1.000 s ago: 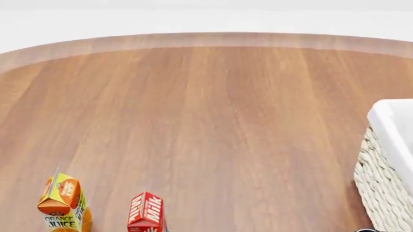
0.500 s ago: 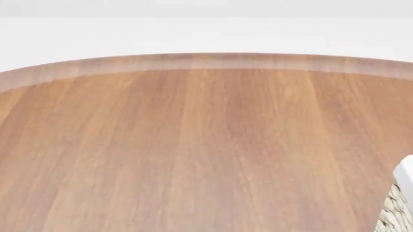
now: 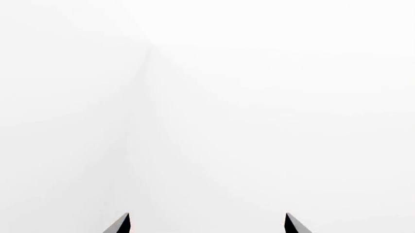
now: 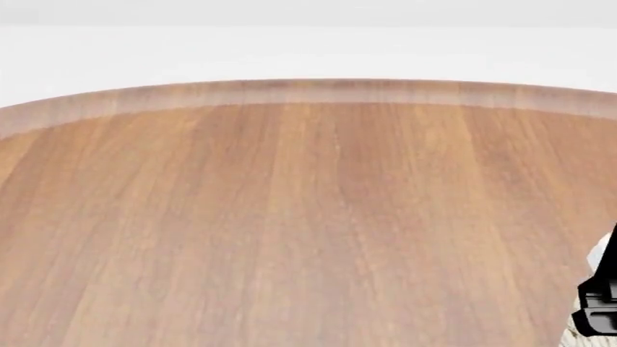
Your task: Pick the milk and place it in the basket.
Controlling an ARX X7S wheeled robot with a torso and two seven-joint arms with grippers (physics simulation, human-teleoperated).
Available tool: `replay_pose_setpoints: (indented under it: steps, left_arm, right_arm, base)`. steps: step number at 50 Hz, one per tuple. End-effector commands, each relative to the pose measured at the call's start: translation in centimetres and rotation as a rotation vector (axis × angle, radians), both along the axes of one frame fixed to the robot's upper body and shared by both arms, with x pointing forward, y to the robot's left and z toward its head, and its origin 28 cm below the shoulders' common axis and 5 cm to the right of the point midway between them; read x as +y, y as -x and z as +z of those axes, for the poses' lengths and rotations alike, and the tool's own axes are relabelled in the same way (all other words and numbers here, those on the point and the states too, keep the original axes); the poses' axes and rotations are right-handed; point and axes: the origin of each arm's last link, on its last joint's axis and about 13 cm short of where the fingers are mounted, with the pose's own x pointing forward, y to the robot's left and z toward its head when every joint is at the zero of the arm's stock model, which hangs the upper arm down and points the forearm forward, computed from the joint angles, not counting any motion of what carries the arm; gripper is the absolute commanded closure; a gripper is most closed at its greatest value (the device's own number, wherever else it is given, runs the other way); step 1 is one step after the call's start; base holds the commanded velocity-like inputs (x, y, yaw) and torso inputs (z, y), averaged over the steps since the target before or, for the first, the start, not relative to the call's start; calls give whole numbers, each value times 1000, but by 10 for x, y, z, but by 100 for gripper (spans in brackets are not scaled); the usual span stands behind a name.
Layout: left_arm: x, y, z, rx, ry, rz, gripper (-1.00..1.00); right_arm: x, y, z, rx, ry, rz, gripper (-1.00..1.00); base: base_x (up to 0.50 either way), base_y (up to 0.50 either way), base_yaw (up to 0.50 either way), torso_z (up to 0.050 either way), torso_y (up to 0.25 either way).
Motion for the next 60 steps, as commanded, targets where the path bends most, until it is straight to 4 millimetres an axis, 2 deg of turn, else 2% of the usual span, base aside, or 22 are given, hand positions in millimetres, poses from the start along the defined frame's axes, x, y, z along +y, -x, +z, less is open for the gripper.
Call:
replay_pose_setpoints:
  steps: [1,3,12,22,45,60]
  left_arm:
    - [4,1,-2,-16,10,34,-100]
    - [4,2,-1,-16,8,34,-100]
    - [5,2,-1,-16,5,33,-100]
    - [5,1,-2,-15,5,35,-100]
    - [5,1,-2,-15,7,32,-100]
    - [6,1,-3,-14,6,37,-100]
  right_arm:
    - [-8,-11,9,91,53,243,-100]
    - [-8,-12,11,106,71,321,-100]
    - [-5,-20,10,205,149,461,-100]
    - [2,-35,-9,336,197,614,-100]
    - [27,-45,-45,511,331,904,-100]
    - [43,-55,-73,603,350,1003,-100]
  base:
    - [0,0,0,0,0]
    - [0,0,0,0,0]
    - [0,0,0,0,0]
    - [0,0,0,0,0]
    - [0,0,0,0,0]
    - [0,0,0,0,0]
